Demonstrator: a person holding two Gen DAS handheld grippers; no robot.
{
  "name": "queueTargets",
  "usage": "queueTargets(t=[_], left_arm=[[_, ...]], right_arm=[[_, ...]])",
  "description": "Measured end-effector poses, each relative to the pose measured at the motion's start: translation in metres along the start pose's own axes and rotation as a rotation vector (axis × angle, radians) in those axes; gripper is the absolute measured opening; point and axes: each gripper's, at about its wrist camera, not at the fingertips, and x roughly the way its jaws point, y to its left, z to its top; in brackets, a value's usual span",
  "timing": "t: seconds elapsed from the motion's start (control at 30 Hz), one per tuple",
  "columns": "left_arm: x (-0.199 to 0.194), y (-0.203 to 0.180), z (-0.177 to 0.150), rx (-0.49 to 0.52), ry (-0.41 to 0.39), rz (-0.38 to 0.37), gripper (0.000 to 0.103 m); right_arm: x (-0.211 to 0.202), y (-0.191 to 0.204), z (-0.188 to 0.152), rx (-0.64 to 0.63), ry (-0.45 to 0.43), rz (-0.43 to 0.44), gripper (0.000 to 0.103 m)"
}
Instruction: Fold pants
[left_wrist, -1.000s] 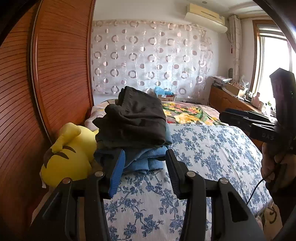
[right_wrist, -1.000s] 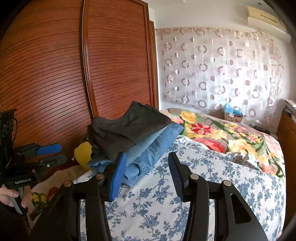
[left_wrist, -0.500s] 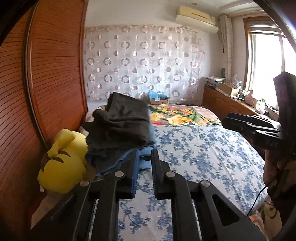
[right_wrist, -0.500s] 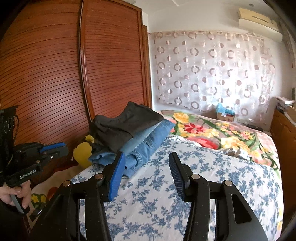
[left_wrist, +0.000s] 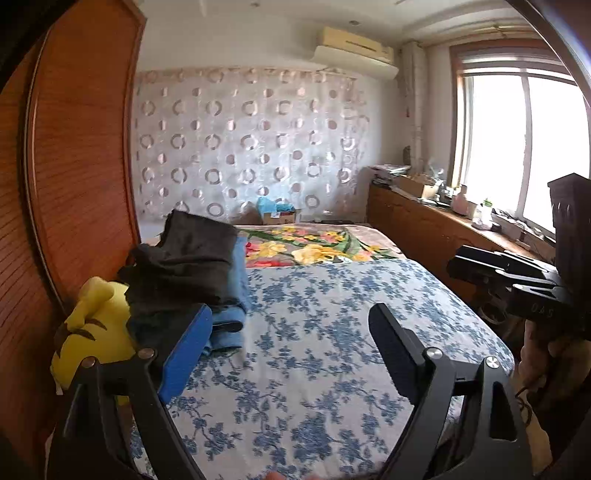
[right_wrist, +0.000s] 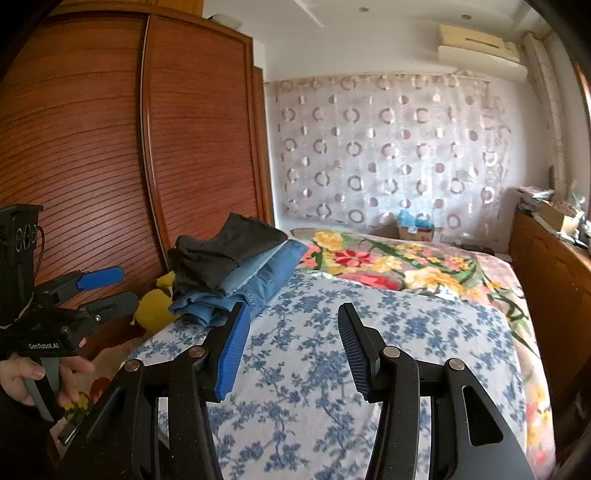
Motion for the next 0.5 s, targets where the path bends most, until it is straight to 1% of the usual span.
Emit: queueTargets(t=[0.1,0.17,0.33,0.43,0.5], left_arm=[[-0.007,-0.013,0.003,0.024,-0.008,0.002,0.088],[-0.012,-0.019,0.007,0.023,-0.023,-0.017,0.088],[-0.016,-0.03,0.015,-0.002,-0.032,-0.014,0.088],[-0.015,-0.034,0.018,-0.026,-0.022,-0.029,0.088],[-0.014,-0.038,0.02,-0.026,-0.009,-0.01,0.088]], right_arm=[[-0.014,0.005,-0.005,0.012,-0.013,-0.022,0.053],[-0.022,0.007,-0.007,0.026,-0.019,-0.036,0.056],[-0.039,0.007,-0.012,0.044,-0.037,-0.076,0.065],[-0.045,0.01,-0.012,0.055,-0.047,-0.097,0.068],[-0.049,0.013,-0.015,0.06,-0.054,-0.112,0.069]])
